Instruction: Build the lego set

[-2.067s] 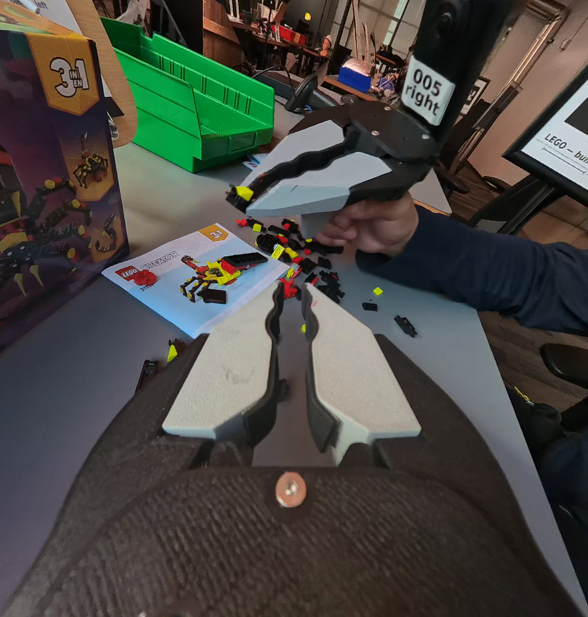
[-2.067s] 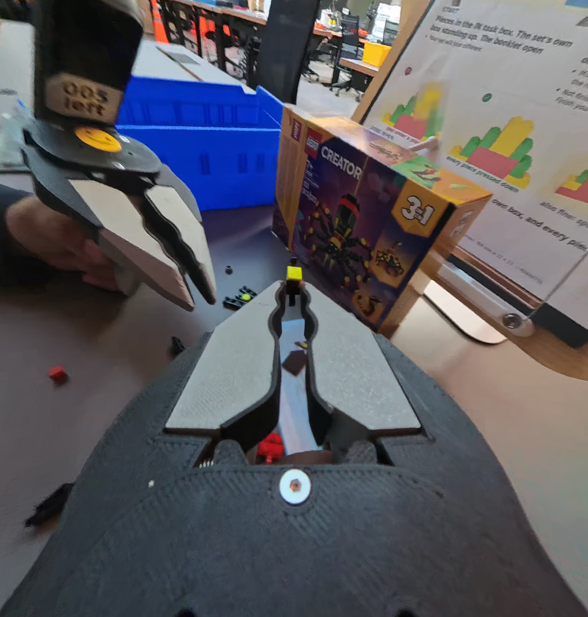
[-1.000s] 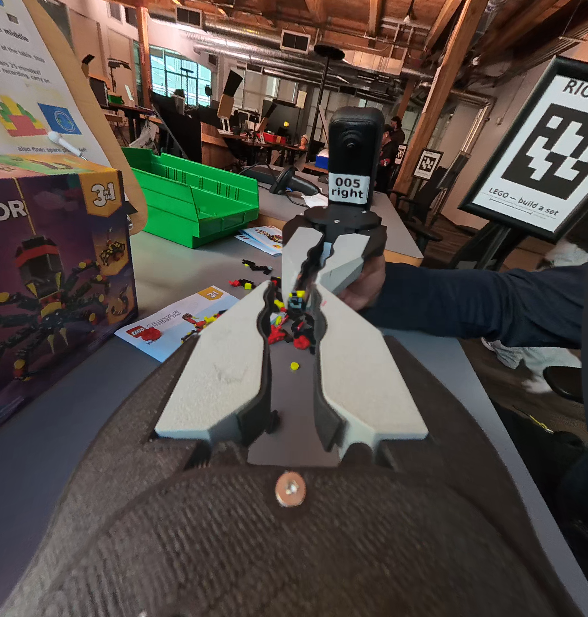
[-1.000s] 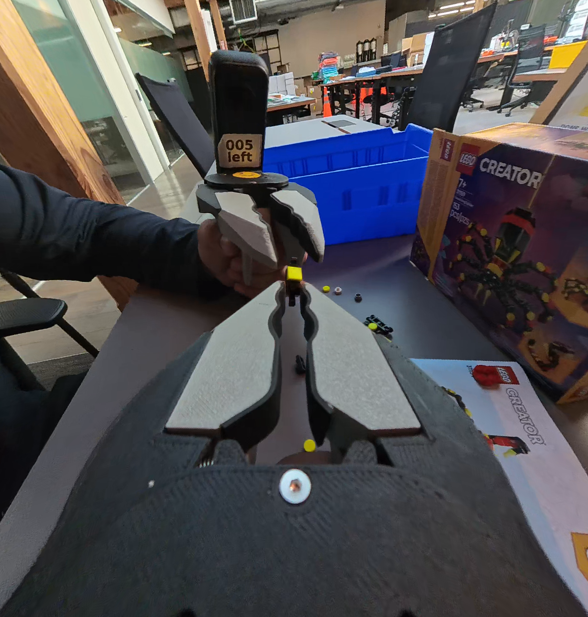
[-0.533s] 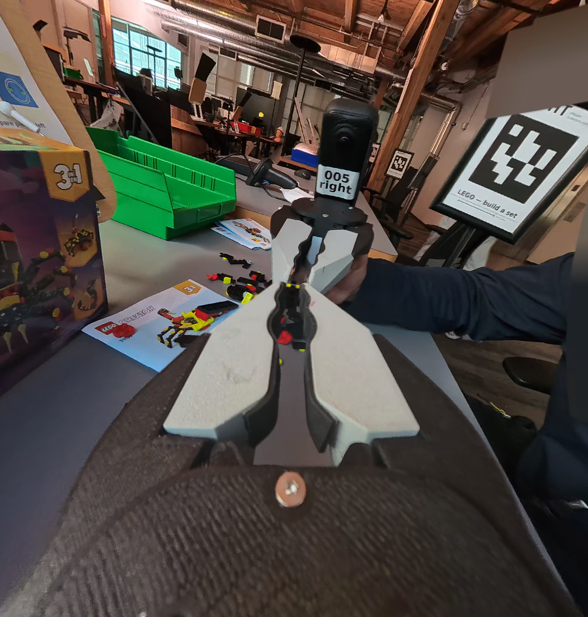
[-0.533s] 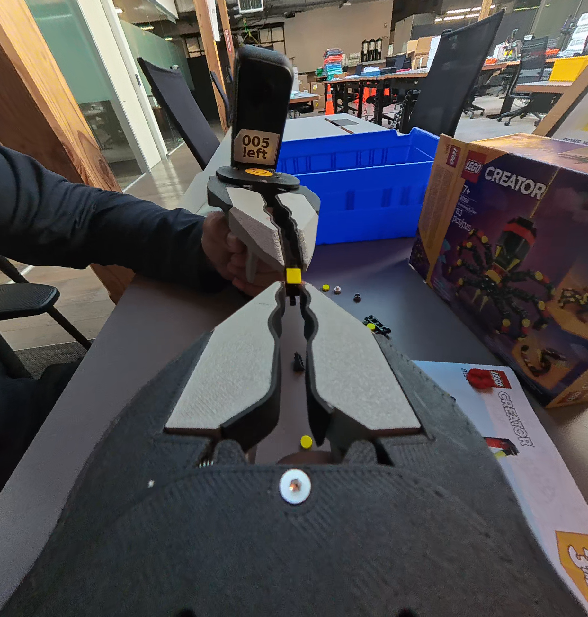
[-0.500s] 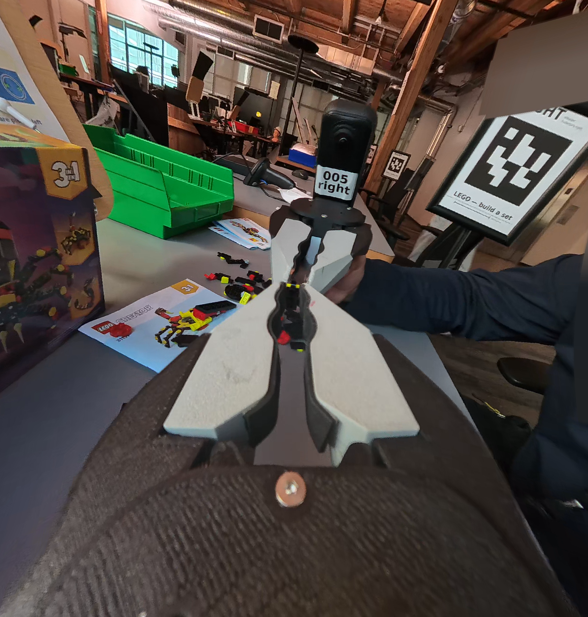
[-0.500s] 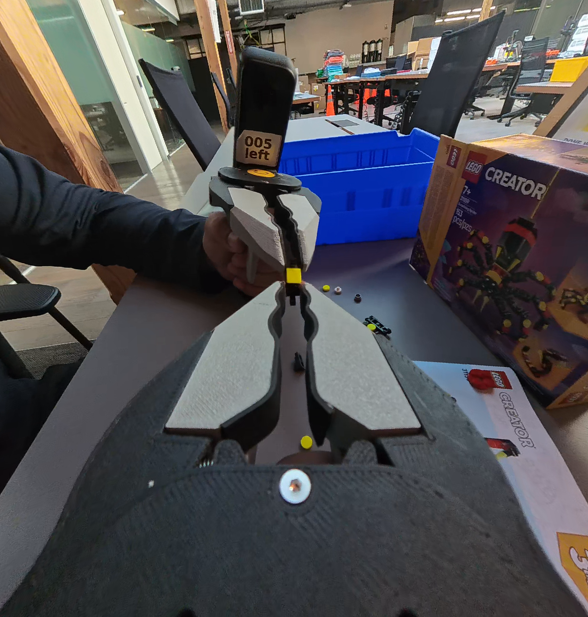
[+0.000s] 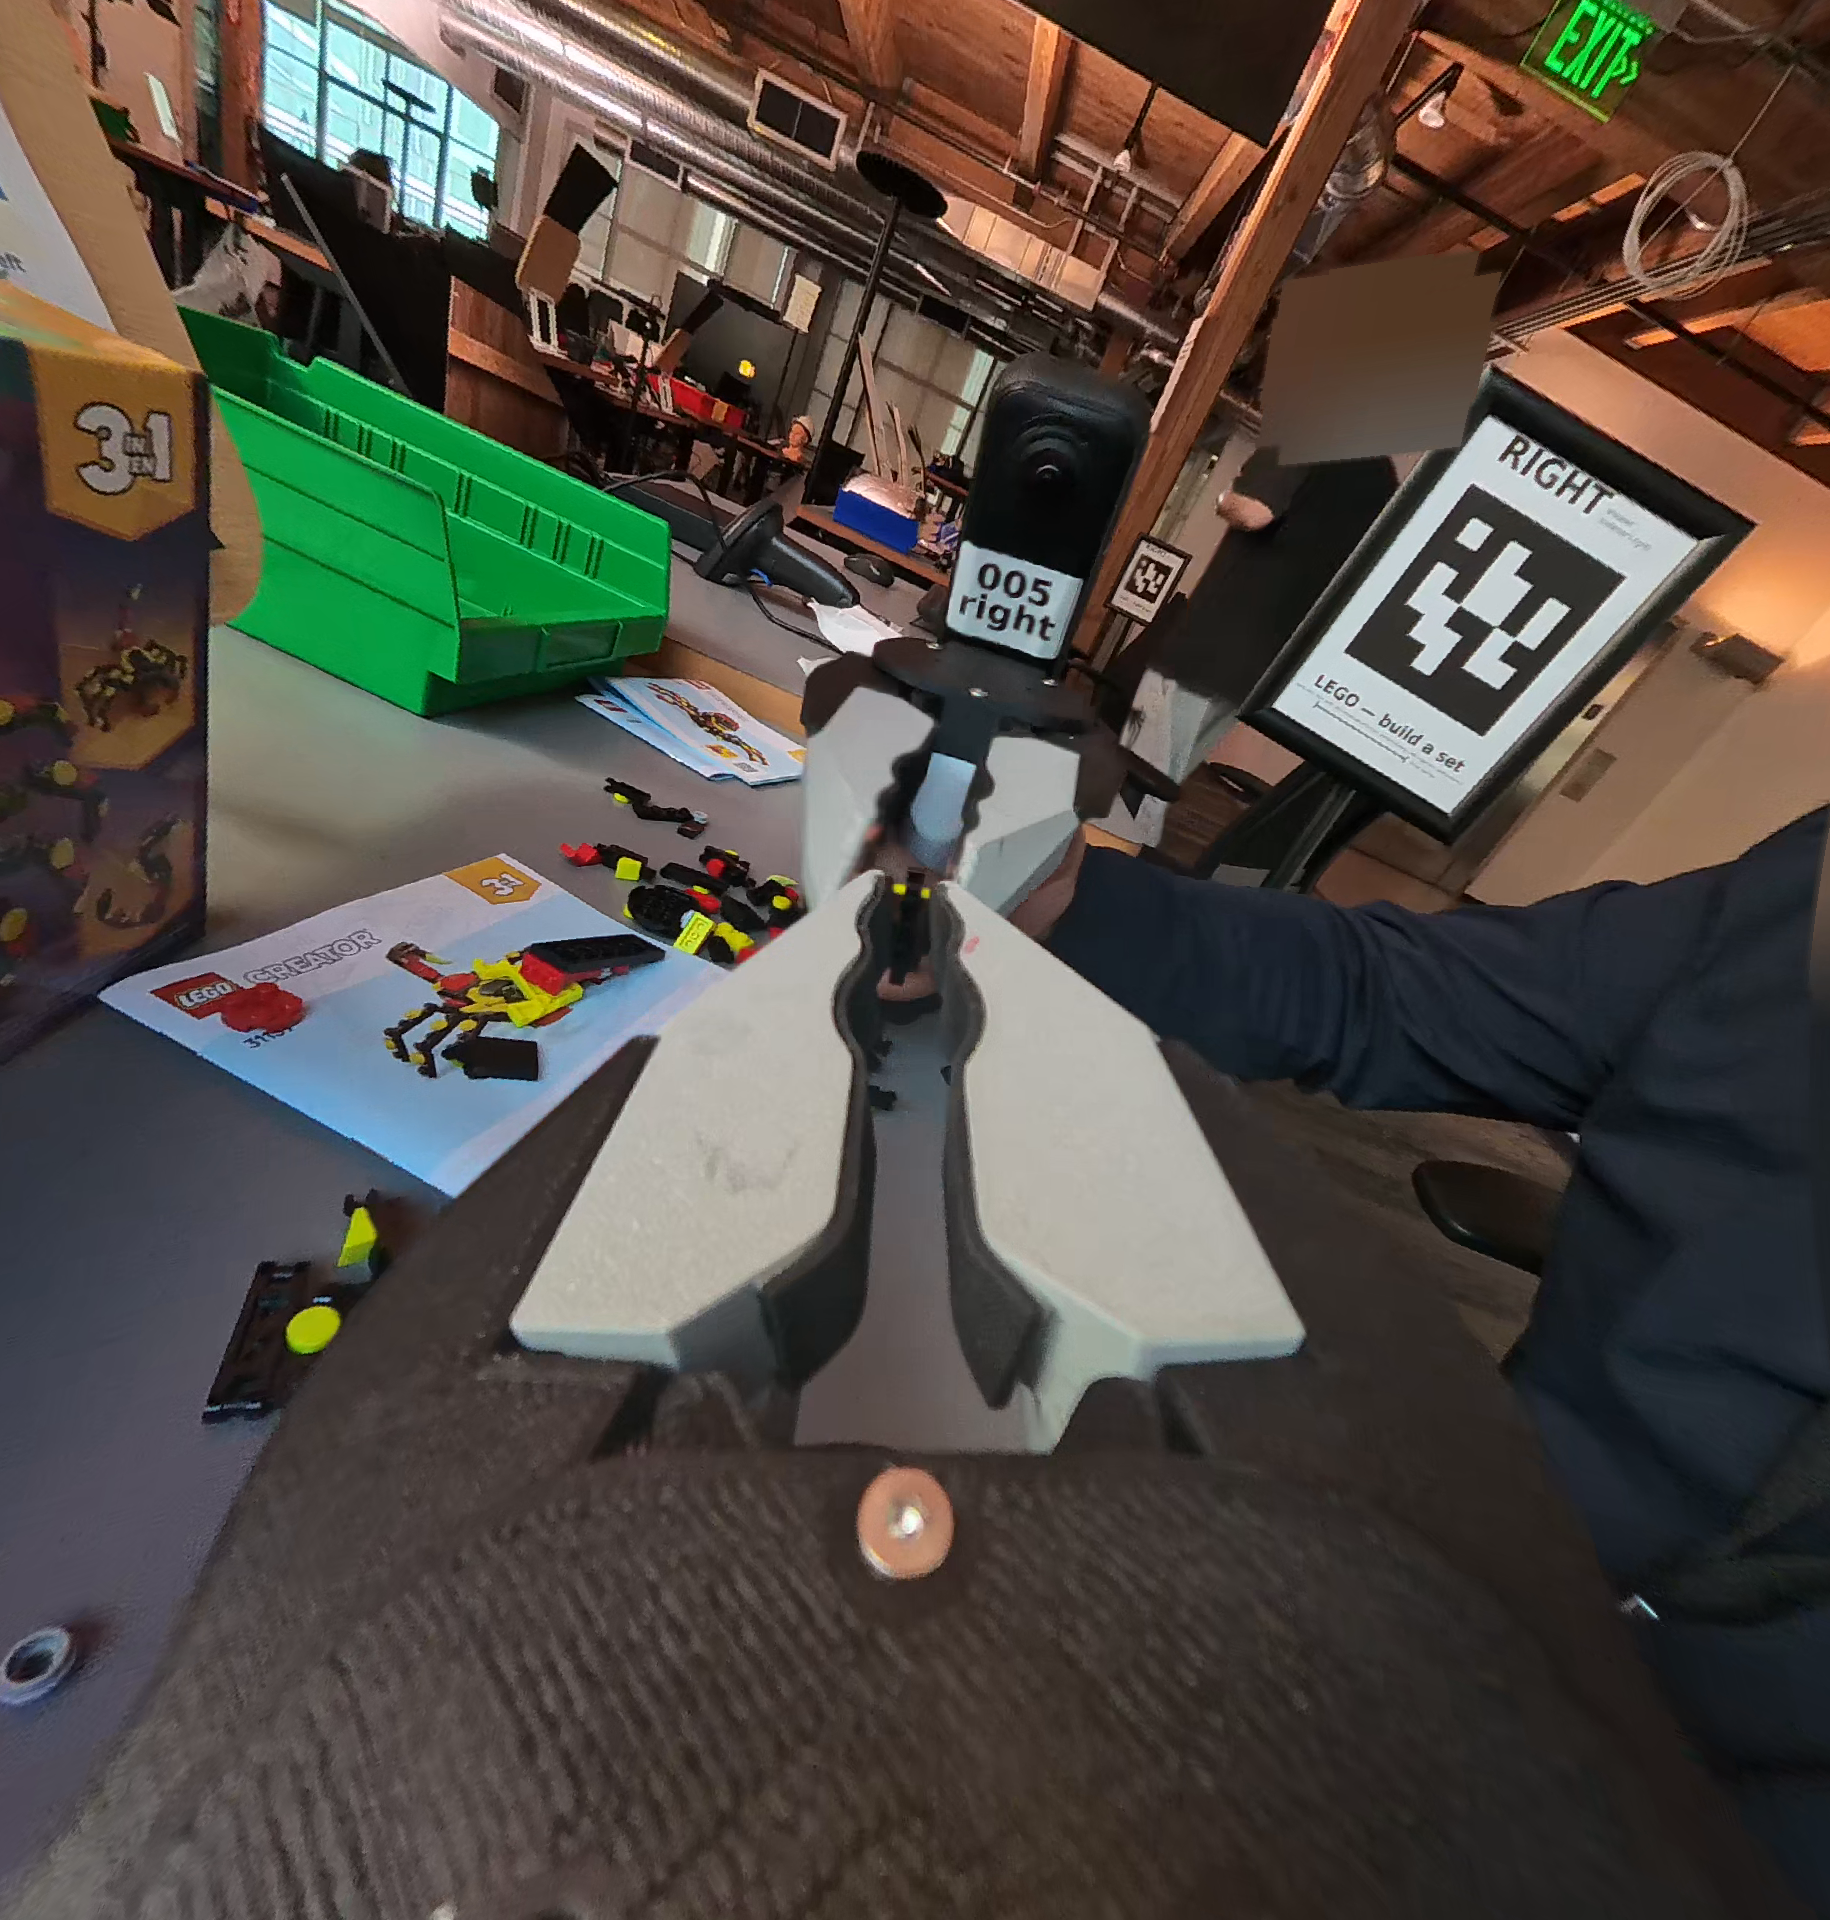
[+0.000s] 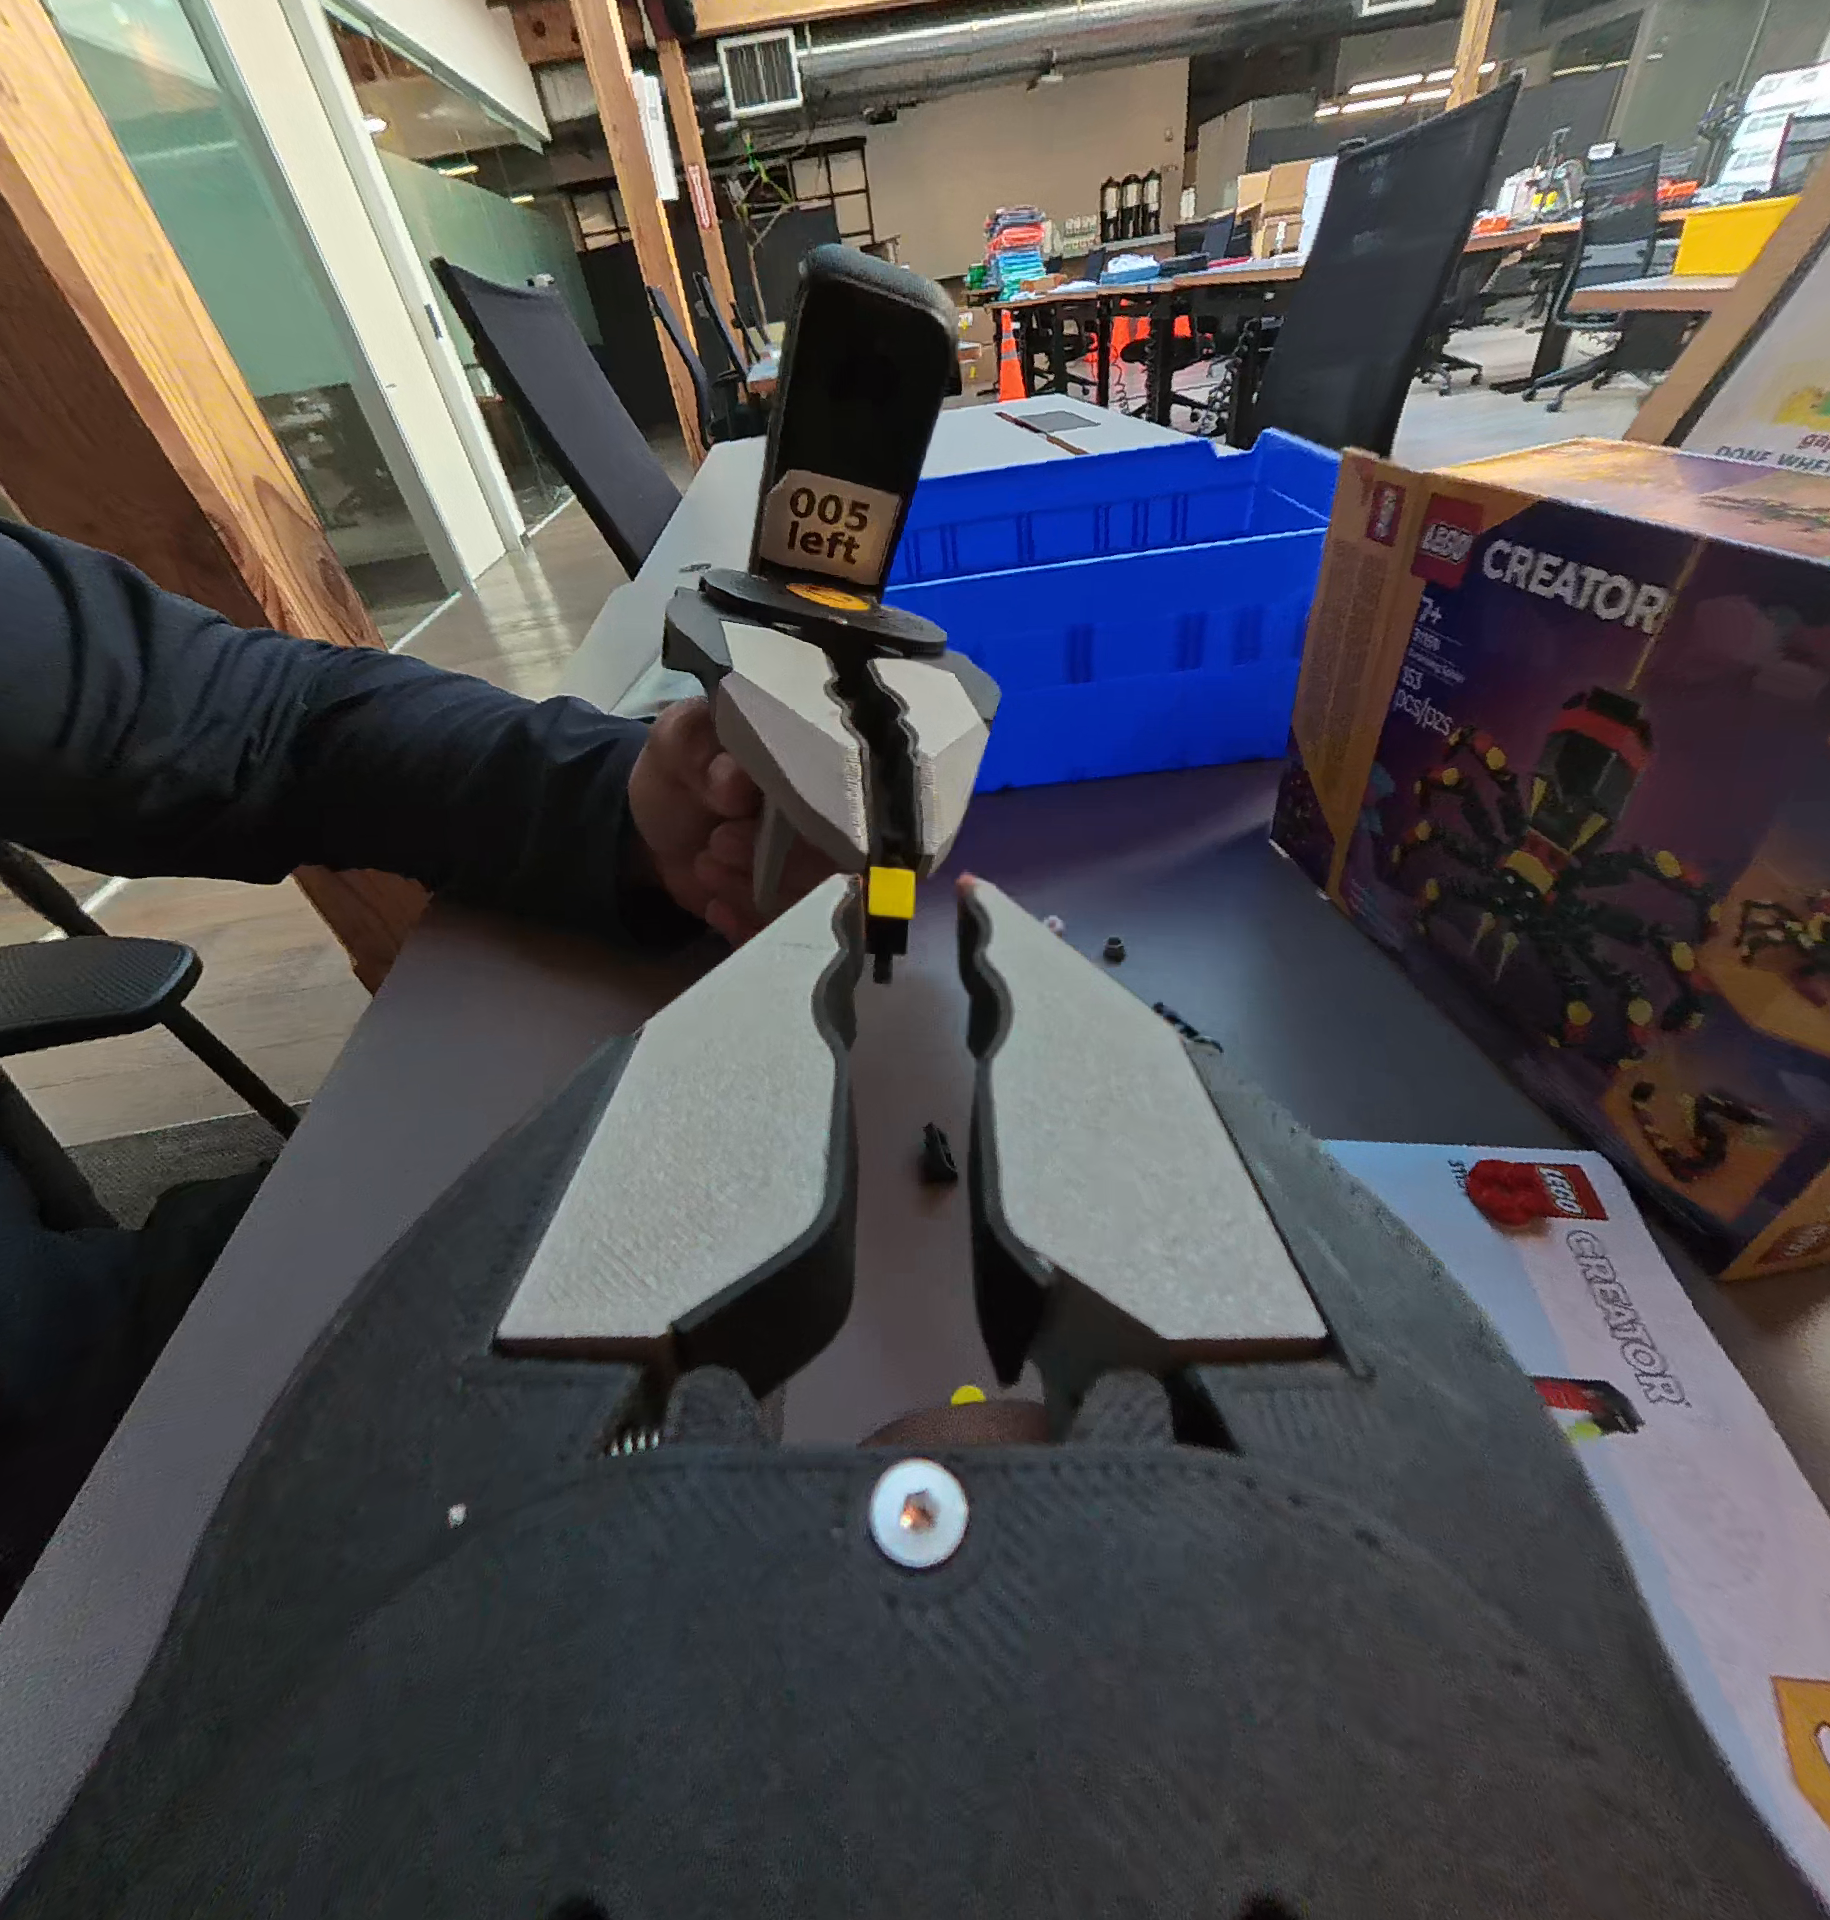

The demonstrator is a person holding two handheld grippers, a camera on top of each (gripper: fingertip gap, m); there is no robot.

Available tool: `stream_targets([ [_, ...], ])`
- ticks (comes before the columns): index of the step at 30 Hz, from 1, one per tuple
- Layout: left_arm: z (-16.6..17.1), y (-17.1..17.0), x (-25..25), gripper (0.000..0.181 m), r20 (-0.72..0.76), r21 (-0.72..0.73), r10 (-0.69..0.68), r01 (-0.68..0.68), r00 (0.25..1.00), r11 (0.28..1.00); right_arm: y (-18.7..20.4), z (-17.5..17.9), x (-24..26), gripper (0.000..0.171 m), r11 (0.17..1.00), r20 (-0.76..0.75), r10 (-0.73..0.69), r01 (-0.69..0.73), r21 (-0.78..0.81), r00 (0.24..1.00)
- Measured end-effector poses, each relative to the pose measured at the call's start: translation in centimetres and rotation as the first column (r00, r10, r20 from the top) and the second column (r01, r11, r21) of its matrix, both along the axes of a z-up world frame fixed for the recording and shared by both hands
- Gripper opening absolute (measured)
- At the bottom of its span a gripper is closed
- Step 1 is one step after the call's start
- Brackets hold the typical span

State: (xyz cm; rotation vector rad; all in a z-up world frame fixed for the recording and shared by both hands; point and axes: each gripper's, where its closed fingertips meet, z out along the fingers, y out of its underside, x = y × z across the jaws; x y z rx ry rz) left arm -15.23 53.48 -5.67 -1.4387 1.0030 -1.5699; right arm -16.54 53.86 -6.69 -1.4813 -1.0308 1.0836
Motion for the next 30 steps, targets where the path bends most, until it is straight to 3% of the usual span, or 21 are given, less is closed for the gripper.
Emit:
stream_targets([
  [1,-0.1,0.0,0.1,0.003,-0.004,0.002,0.005,-0.005,1.000,1.000,-0.3,-0.2,-0.2,0.006,1.000,0.011,0.018,-0.017,-0.001,1.000],
  [15,0.1,0.2,-0.2,0.003,0.010,0.026,0.008,-0.008,1.000,1.000,-0.2,0.3,0.0,0.005,1.000,-0.020,0.019,-0.019,-0.015,1.000],
  [22,0.9,0.6,-0.6,0.002,0.066,0.050,0.045,-0.048,0.997,0.998,0.2,1.2,-0.3,0.004,0.991,-0.134,0.011,-0.029,-0.134,0.991],
  [30,2.5,1.8,-1.0,0.002,0.222,-0.142,0.104,-0.073,0.969,0.987,1.5,3.1,-0.1,0.003,0.969,-0.319,-0.089,0.008,-0.246,0.944],
])
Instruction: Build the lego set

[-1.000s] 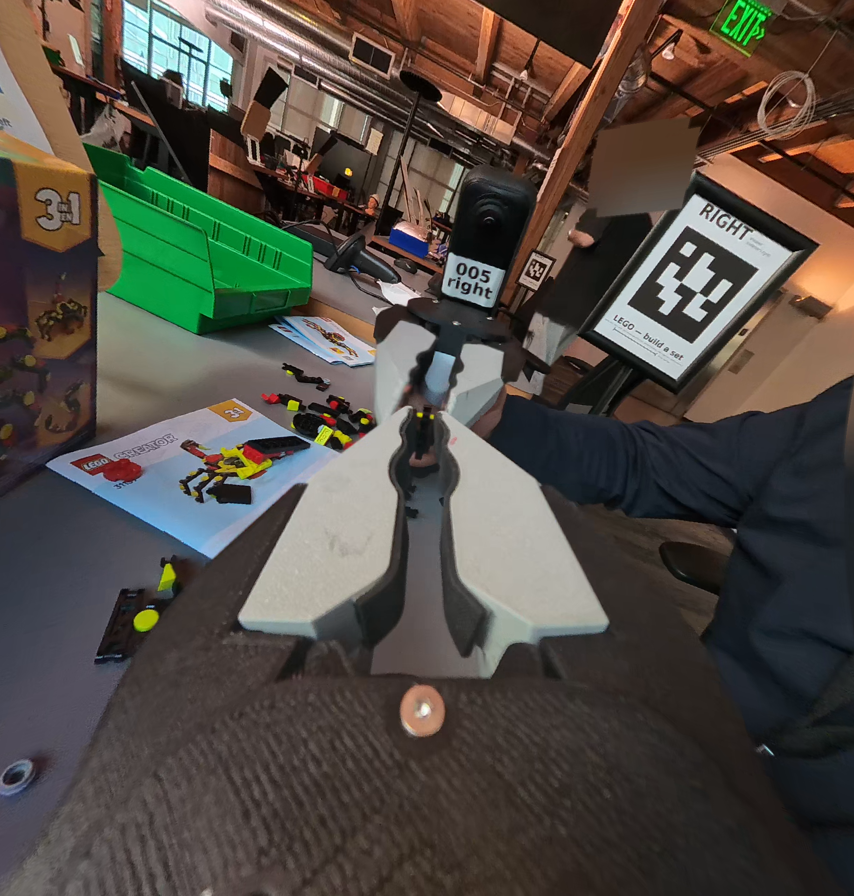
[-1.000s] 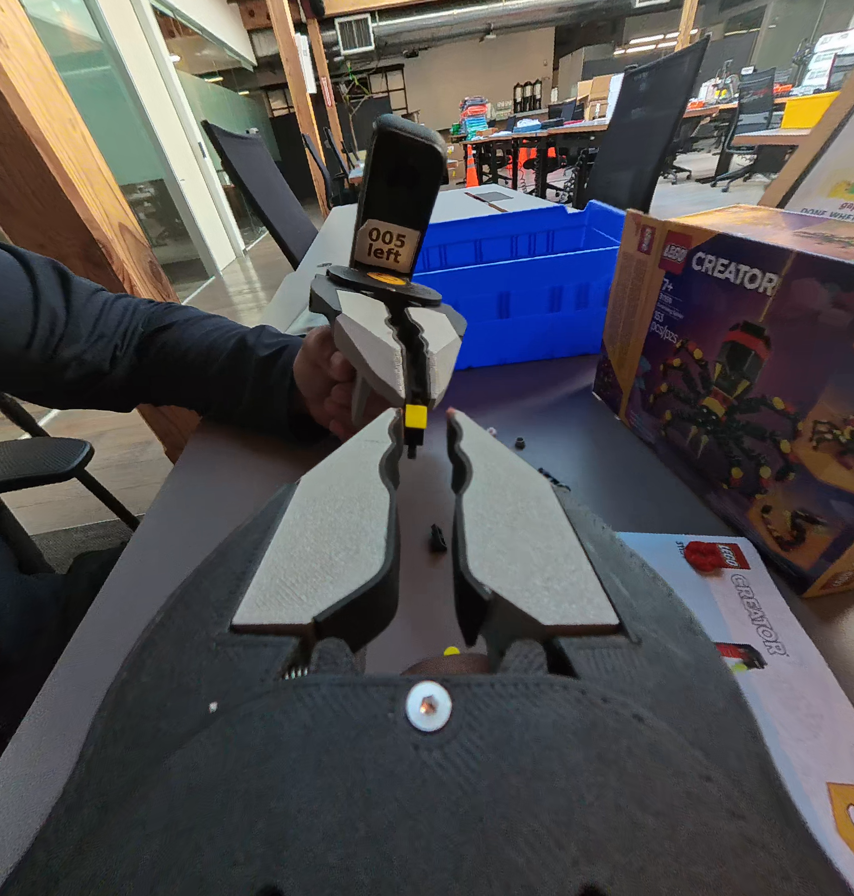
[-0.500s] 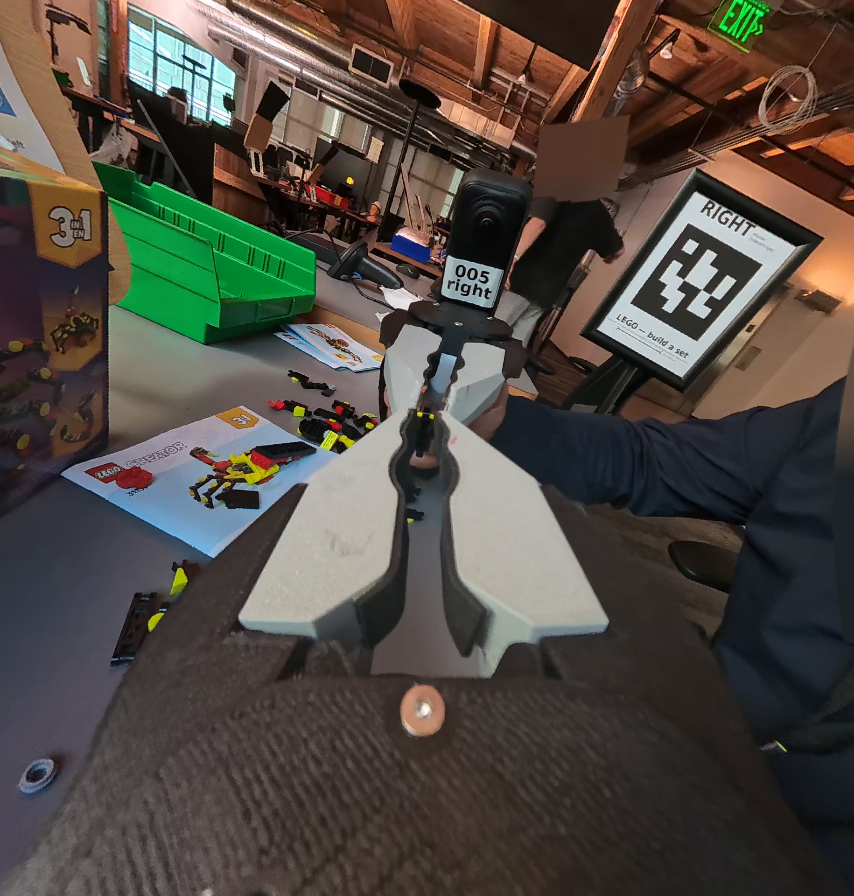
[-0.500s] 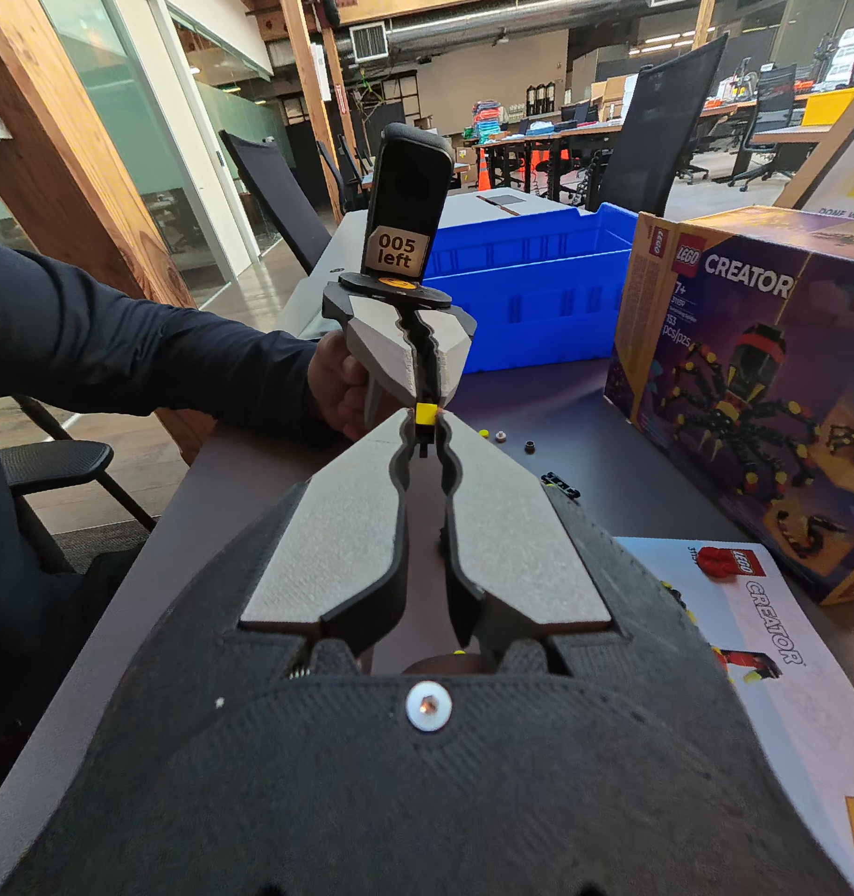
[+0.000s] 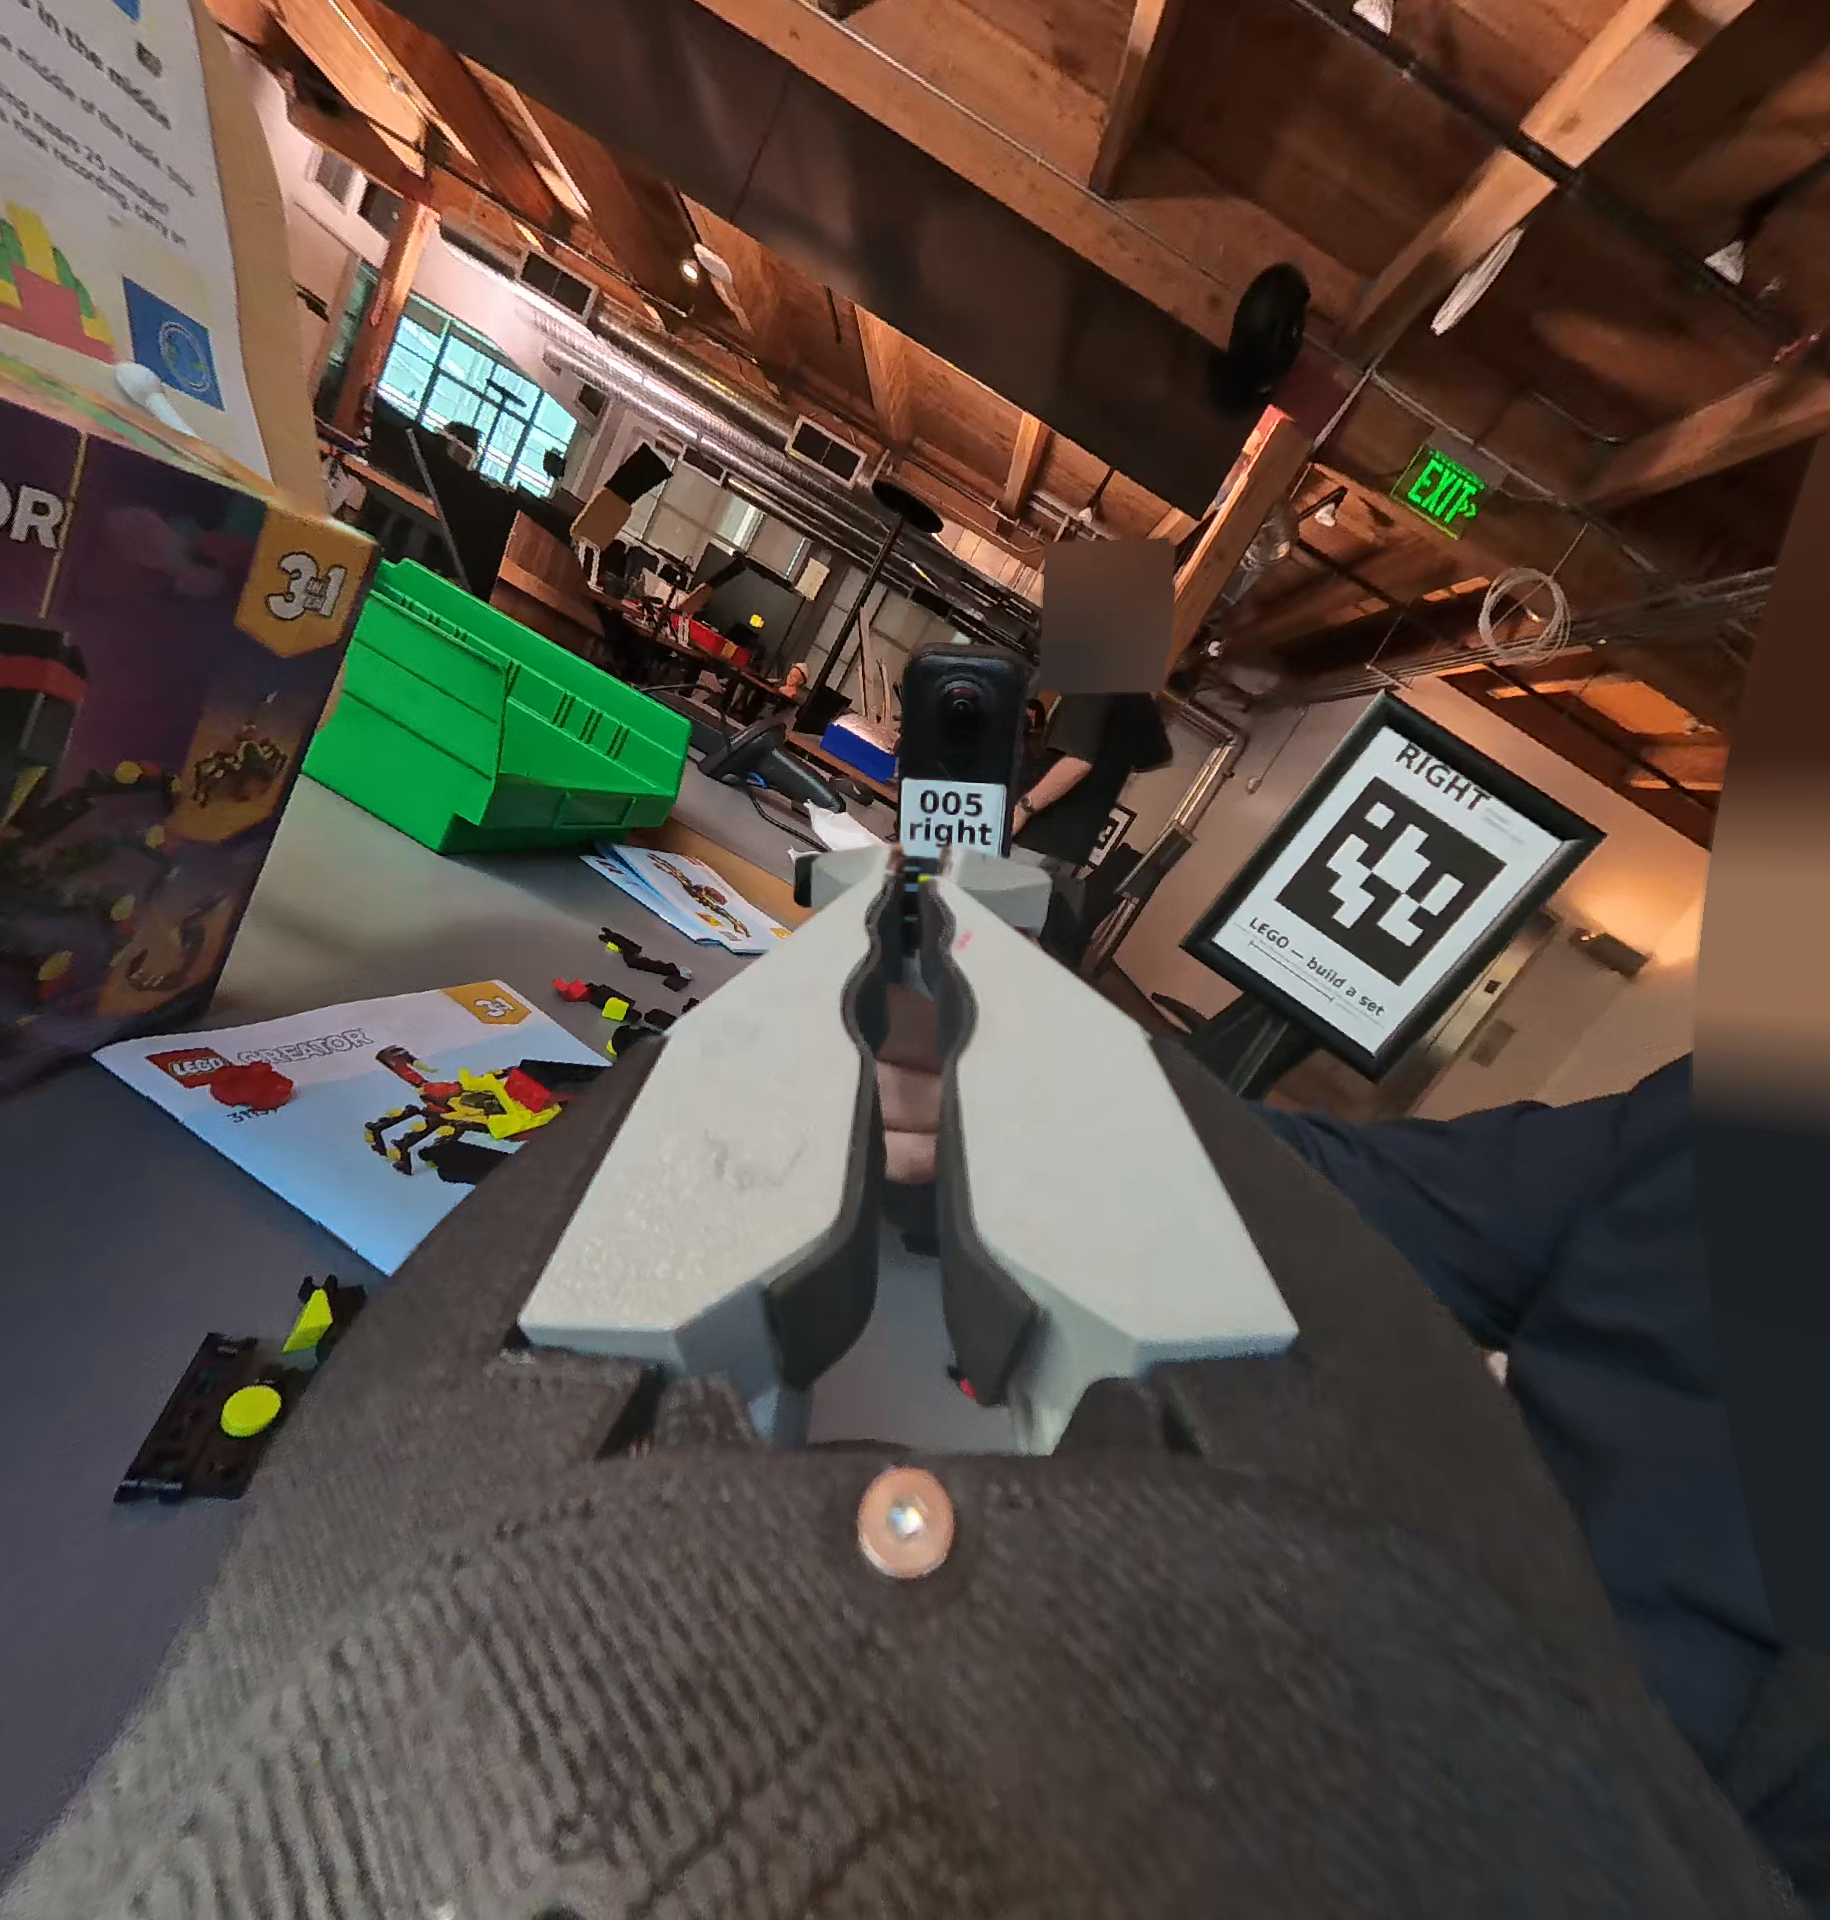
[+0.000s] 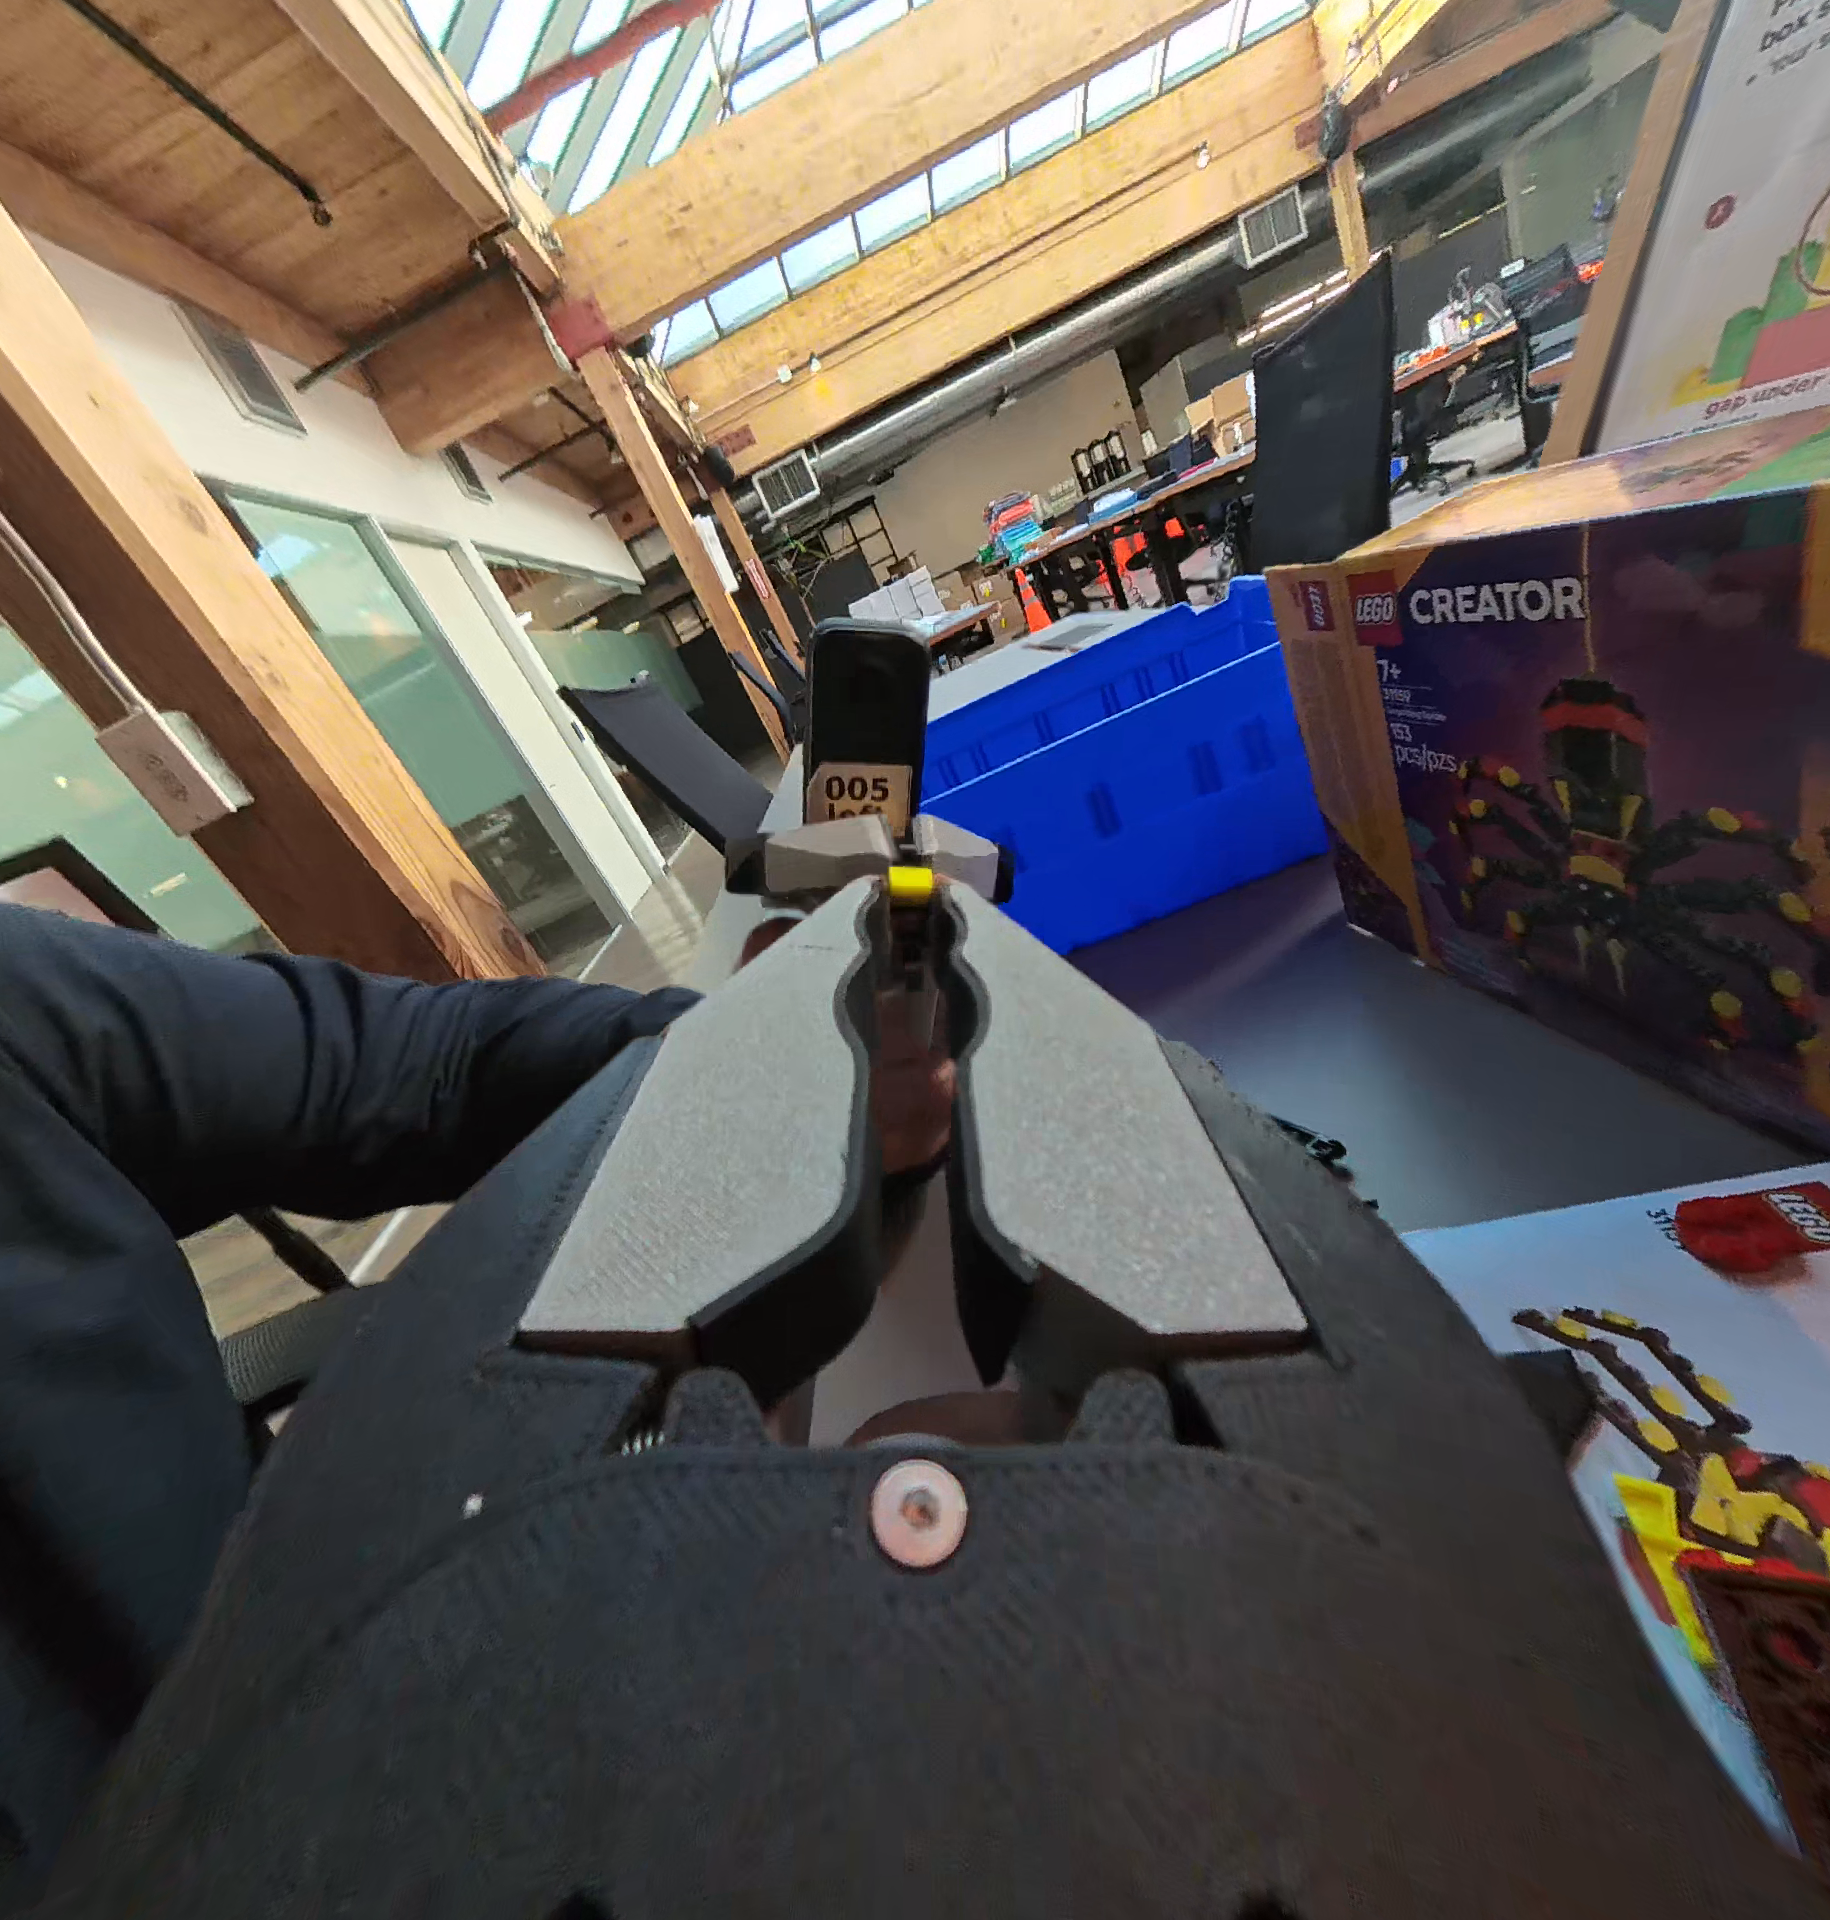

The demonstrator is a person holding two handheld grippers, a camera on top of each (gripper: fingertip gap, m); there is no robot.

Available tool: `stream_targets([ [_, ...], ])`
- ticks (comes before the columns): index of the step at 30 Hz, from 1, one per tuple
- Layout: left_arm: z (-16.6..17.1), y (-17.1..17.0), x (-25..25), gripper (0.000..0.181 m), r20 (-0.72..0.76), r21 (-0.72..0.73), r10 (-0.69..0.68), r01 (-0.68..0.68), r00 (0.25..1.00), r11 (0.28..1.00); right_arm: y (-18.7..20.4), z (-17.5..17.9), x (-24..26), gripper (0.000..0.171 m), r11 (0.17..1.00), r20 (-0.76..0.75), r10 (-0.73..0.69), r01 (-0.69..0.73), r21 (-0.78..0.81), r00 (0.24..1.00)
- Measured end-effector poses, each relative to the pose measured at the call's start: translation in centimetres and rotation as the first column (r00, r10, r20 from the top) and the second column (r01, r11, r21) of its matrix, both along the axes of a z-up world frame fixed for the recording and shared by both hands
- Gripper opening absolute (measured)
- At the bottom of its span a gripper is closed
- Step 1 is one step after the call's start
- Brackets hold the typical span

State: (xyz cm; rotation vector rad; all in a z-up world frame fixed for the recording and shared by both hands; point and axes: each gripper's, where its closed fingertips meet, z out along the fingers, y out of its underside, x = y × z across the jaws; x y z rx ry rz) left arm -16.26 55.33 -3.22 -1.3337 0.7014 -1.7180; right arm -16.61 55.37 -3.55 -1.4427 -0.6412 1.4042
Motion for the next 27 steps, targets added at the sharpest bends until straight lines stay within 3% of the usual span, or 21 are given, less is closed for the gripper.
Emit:
stream_targets([
  [7,0.1,0.5,-0.2,0.000,0.022,-0.027,0.038,-0.037,0.999,0.999,0.7,0.4,0.1,0.004,0.992,-0.156,-0.011,-0.009,-0.128,0.988],
  [13,-0.2,1.2,0.0,0.000,0.029,-0.066,0.069,-0.067,0.997,0.996,1.5,0.2,0.4,0.003,0.984,-0.175,-0.066,0.034,-0.176,0.982],
  [27,0.2,1.3,0.3,0.000,0.024,-0.008,0.121,-0.121,0.992,0.993,1.9,0.9,0.9,0.003,0.975,-0.279,-0.139,0.082,-0.208,0.950],
])
